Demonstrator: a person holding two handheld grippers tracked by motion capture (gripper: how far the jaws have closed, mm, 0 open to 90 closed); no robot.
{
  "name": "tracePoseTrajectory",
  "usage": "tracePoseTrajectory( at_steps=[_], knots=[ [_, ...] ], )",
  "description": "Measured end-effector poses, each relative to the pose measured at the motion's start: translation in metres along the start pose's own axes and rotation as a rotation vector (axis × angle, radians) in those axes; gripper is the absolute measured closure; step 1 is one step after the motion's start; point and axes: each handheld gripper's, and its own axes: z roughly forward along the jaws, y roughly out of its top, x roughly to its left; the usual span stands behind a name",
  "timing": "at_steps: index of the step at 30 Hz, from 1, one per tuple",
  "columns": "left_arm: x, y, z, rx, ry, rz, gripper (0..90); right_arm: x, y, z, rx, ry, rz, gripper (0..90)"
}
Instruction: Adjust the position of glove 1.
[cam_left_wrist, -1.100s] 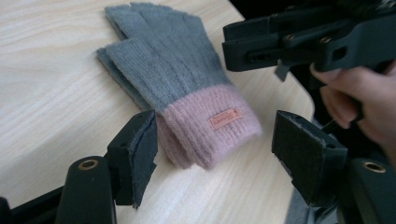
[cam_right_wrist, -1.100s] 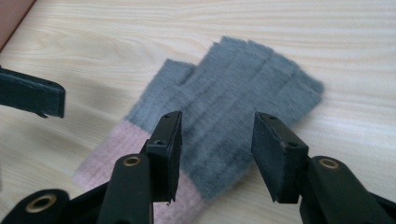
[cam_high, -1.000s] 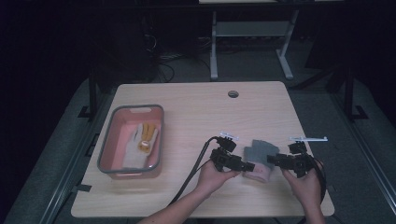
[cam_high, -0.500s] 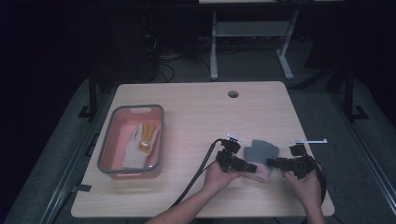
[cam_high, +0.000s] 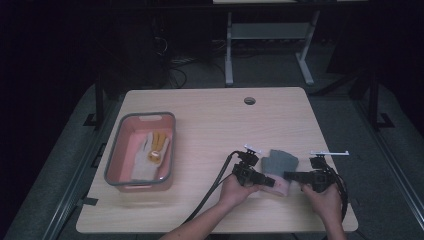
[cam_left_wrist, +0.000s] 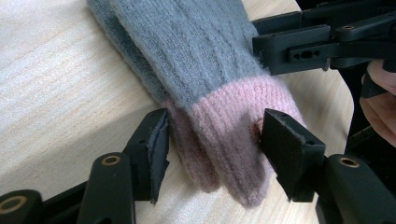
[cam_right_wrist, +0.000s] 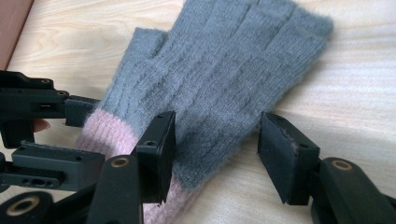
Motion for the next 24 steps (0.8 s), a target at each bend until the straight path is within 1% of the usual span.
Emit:
tracePoseTrajectory(
  at_steps=[4, 5, 7, 8, 9, 10, 11, 12, 13, 14, 15, 16, 17, 18, 19, 20, 22, 23, 24],
  knots=[
    [-0.002, -0.001, 0.001, -0.012, 0.007, 0.000, 43.8, 0.000, -0.001, 0.001, -0.005, 0.008, 0.018, 48.6],
    [-0.002, -0.003, 0.001, -0.020, 0.000, -0.003, 43.8, 0.000, -0.001, 0.002, -0.006, 0.011, 0.024, 49.3],
    [-0.002, -0.003, 0.001, -0.021, -0.001, -0.002, 44.5, -0.001, -0.002, 0.003, -0.012, 0.024, 0.033, 50.8],
    [-0.001, -0.002, 0.001, -0.017, -0.003, -0.007, 45.0, -0.001, -0.003, 0.003, -0.019, 0.027, 0.042, 51.4],
    [-0.001, -0.002, 0.001, -0.021, -0.010, -0.022, 45.8, -0.001, -0.003, 0.004, -0.023, 0.032, 0.050, 51.9],
    [0.001, -0.002, 0.001, -0.015, -0.015, -0.024, 46.8, -0.001, -0.003, 0.004, -0.027, 0.039, 0.059, 52.7],
    [0.002, -0.001, 0.001, -0.014, -0.024, -0.041, 47.6, -0.002, -0.003, 0.004, -0.030, 0.045, 0.067, 53.9],
    [0.003, -0.001, 0.002, -0.011, -0.033, -0.051, 48.4, -0.002, -0.004, 0.005, -0.033, 0.057, 0.078, 55.8],
    [0.003, -0.001, 0.002, -0.011, -0.033, -0.051, 49.4, -0.004, -0.004, 0.006, -0.036, 0.074, 0.093, 58.5],
    [0.005, -0.001, 0.003, -0.013, -0.048, -0.074, 50.0, -0.006, -0.005, 0.008, -0.034, 0.111, 0.119, 61.2],
    [0.005, -0.001, 0.003, -0.013, -0.048, -0.074, 50.5, -0.006, -0.005, 0.008, -0.034, 0.111, 0.119, 61.2],
    [0.005, -0.001, 0.003, -0.014, -0.051, -0.072, 50.5, -0.008, -0.006, 0.010, -0.038, 0.134, 0.138, 62.8],
    [0.005, -0.001, 0.003, -0.017, -0.051, -0.068, 51.3, -0.009, -0.006, 0.011, -0.042, 0.144, 0.151, 64.0],
    [0.006, -0.001, 0.004, -0.014, -0.061, -0.074, 52.7, -0.011, -0.006, 0.011, -0.042, 0.155, 0.155, 66.3],
    [0.007, -0.001, 0.004, -0.016, -0.073, -0.093, 53.3, -0.011, -0.006, 0.012, -0.042, 0.160, 0.159, 67.3],
    [0.007, -0.001, 0.004, -0.016, -0.073, -0.093, 54.2, -0.012, -0.006, 0.012, -0.041, 0.165, 0.167, 68.7],
    [0.010, -0.002, 0.004, -0.020, -0.097, -0.110, 55.3, -0.013, -0.006, 0.013, -0.039, 0.189, 0.183, 72.6],
    [0.010, -0.002, 0.004, -0.020, -0.097, -0.110, 55.9, -0.014, -0.006, 0.013, -0.041, 0.194, 0.186, 74.0],
    [0.012, -0.003, 0.004, -0.026, -0.106, -0.109, 56.6, -0.014, -0.006, 0.013, -0.041, 0.199, 0.187, 75.1]
  ],
)
